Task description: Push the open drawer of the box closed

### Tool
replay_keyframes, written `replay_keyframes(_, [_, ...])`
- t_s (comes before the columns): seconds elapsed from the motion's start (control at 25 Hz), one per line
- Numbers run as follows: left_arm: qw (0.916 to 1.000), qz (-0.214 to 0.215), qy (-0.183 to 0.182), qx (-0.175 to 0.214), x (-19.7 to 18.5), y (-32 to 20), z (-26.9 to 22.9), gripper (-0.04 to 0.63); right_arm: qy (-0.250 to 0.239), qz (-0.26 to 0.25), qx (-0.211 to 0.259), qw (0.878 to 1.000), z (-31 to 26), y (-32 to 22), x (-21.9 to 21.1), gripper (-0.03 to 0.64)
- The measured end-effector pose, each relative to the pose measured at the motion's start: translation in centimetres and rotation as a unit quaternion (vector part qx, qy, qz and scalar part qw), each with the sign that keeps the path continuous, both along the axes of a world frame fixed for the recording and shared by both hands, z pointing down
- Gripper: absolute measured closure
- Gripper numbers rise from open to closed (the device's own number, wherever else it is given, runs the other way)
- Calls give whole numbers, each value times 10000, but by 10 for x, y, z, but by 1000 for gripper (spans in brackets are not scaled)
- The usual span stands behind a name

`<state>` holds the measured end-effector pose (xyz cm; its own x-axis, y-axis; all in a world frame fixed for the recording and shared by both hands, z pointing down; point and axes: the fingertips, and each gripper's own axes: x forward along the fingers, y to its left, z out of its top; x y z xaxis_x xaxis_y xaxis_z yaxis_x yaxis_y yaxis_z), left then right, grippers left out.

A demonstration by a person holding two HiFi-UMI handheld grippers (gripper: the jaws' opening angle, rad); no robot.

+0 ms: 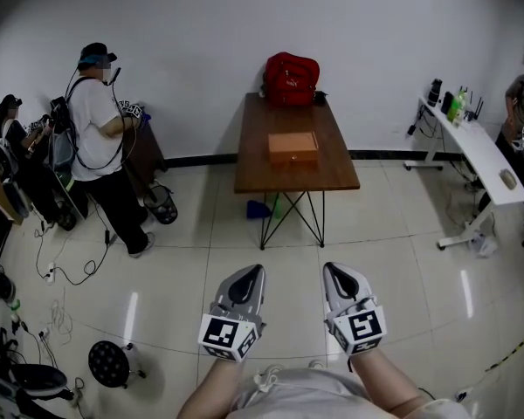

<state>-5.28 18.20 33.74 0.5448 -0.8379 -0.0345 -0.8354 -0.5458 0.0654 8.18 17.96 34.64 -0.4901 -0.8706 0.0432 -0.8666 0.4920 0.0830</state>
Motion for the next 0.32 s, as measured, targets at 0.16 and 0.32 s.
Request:
replay_keyframes(0.16, [10000, -15, -12, 11, -1, -2, 0, 591, -4, -33, 60, 10000, -2, -1, -3, 615])
replay_keyframes(0.32, [10000, -41, -18, 8, 1, -2, -1, 591, -12, -35, 52, 10000, -2, -1, 0, 615])
